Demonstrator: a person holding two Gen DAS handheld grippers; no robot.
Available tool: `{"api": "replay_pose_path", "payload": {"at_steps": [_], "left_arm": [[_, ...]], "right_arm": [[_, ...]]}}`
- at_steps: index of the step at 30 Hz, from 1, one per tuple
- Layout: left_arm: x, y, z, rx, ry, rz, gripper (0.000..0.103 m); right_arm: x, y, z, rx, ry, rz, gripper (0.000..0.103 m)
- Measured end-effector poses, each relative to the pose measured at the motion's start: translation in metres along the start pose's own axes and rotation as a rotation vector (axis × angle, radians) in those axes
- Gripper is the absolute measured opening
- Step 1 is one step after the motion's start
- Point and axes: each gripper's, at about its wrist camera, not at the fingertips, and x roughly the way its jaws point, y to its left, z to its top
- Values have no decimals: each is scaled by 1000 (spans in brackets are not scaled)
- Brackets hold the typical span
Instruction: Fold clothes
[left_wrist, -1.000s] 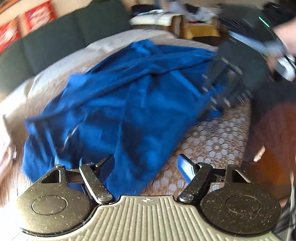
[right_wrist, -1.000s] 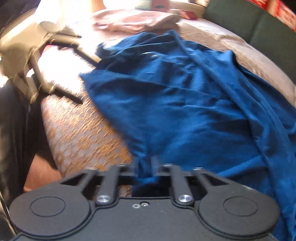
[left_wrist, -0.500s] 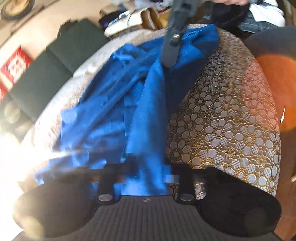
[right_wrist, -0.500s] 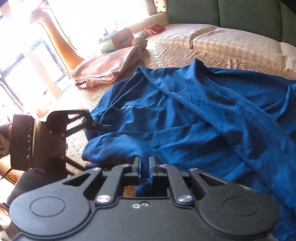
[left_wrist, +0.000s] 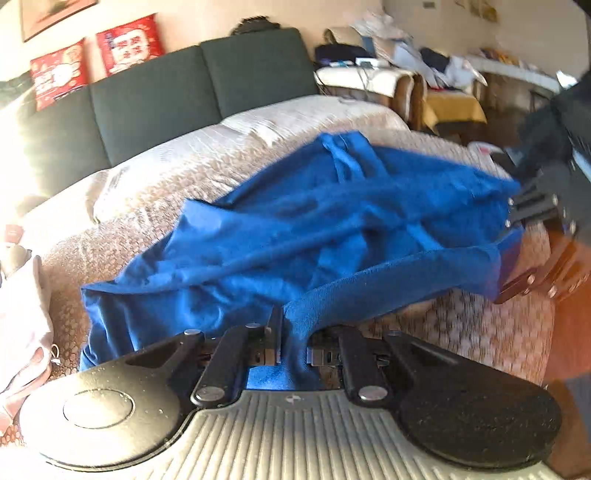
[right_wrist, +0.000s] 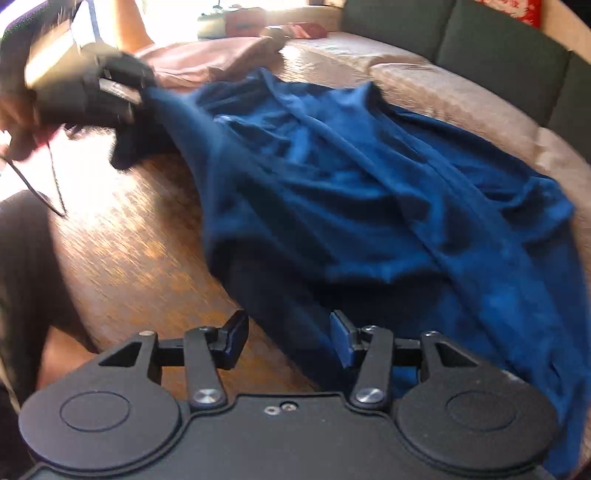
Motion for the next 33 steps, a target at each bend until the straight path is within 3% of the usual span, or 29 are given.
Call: {"api": "replay_pose_path", "payload": {"at_steps": [3,5,13,18,22,24,33], "left_arm": [[0,5,11,-47,-5,-5,10],[-1,7,16,-45,-9,-1,10],[-1,9,20,-17,6,16,10],[-5,0,13,63,60,15,10],[-10,-18,1,195,128,0,10],[-14,-29,-7,240,159,-3,10],[-52,-74,-50,294,245,-63,10]], "right_arm": [[1,-2,-11,-22,-43,-134,103],[5,-7,-15,-33,-45,-177,103],[9,-56,-34,-61,40,-366,103],[12,-99,-49,-77,120,-493,103],[-1,-121,-51,74,143,-460,103],[-14,-121,-54,98,114,-466,103],[-74,-94,-85,96,52,-410,103]]}}
